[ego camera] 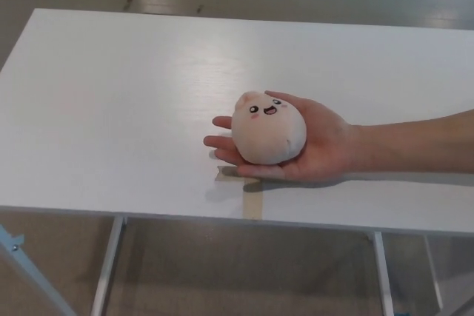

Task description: Use the left hand to take the pink dumpling toy on a person's hand and put it on the desk.

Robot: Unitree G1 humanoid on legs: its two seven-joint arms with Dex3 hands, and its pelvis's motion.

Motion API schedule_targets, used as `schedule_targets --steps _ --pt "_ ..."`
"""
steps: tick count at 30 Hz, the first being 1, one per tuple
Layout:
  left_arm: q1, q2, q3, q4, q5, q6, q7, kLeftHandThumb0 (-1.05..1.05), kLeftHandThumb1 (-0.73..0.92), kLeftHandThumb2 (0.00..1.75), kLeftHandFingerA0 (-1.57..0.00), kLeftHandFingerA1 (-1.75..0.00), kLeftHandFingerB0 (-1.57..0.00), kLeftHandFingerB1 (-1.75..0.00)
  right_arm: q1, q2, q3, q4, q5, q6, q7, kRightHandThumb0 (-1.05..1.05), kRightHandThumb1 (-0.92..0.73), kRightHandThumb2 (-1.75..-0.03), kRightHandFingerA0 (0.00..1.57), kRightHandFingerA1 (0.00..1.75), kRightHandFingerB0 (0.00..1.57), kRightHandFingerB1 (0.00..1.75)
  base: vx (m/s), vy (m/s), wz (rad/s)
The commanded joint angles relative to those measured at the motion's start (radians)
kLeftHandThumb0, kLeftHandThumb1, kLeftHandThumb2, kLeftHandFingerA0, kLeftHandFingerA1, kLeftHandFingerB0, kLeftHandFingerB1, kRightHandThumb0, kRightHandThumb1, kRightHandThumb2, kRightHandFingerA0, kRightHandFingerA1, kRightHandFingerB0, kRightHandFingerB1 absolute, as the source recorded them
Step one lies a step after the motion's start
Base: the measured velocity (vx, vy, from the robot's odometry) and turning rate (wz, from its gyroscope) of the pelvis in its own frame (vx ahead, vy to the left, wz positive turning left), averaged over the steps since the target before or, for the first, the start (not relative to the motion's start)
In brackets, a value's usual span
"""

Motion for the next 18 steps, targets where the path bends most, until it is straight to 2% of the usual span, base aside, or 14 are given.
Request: schedule_targets --steps 1,8,9,10,11,13,15,18 --pt "0.311 0.013 0.178 -0.632 -0.359 -0.363 -0.155 -0.56 0.4 0.73 -0.51 -0.5 -0.4 -0.45 -0.005 0.0 0.019 0.004 -0.004 0.006 0.012 -0.5 -0.44 -0.79 0.64 0.6 0.4 0.51 0.0 0.0 0.0" --pt "0.261 0.067 0.293 -0.795 -0.446 -0.308 -0.158 -0.55 0.38 0.71 -0.44 -0.51 -0.36 -0.43 -0.01 -0.005 0.016 0.004 0.0 0.008 0.019 -0.5 -0.44 -0.79 0.64 0.6 0.42 0.52 0.0 0.0 0.0" --pt "0.232 0.088 0.314 -0.812 -0.456 -0.293 -0.155 -0.49 0.45 0.55 -0.48 -0.44 -0.4 -0.33 -0.011 -0.005 0.017 0.004 0.0 0.009 0.019 -0.5 -0.44 -0.79 0.63 0.6 0.42 0.52 0.0 0.0 0.0" --pt "0.216 0.097 0.329 -0.826 -0.465 -0.279 -0.157 -0.49 0.45 0.55 -0.48 -0.44 -0.4 -0.33 -0.011 -0.005 0.017 0.005 0.0 0.01 0.018 -0.5 -0.44 -0.79 0.63 0.6 0.42 0.52 0.0 0.0 0.0" --pt "0.187 0.12 0.351 -0.841 -0.47 -0.257 -0.155 -0.56 0.38 0.7 -0.42 -0.5 -0.34 -0.42 -0.011 -0.005 0.018 0.005 -0.001 0.01 0.018 -0.5 -0.44 -0.79 0.63 0.6 0.42 0.52 0.0 0.0 0.0" --pt "0.164 0.135 0.361 -0.847 -0.472 -0.244 -0.154 -0.56 0.38 0.71 -0.4 -0.49 -0.32 -0.41 -0.011 -0.006 0.018 0.005 -0.001 0.01 0.018 -0.5 -0.44 -0.79 0.63 0.6 0.42 0.52 0.0 0.0 0.0" --pt "-0.012 0.241 0.356 -0.858 -0.455 -0.146 -0.142 -0.59 0.39 0.71 -0.35 -0.46 -0.3 -0.41 -0.011 -0.012 0.017 0.007 0.001 0.013 0.022 -0.5 -0.44 -0.79 0.63 0.6 0.42 0.52 0.0 0.0 0.0" --pt "-0.126 0.286 0.308 -0.862 -0.423 -0.08 -0.133 -0.62 0.4 0.73 -0.34 -0.46 -0.29 -0.41 -0.013 -0.02 0.013 0.006 0.006 0.013 0.025 -0.5 -0.44 -0.79 0.62 0.59 0.42 0.52 0.0 0.0 0.02"
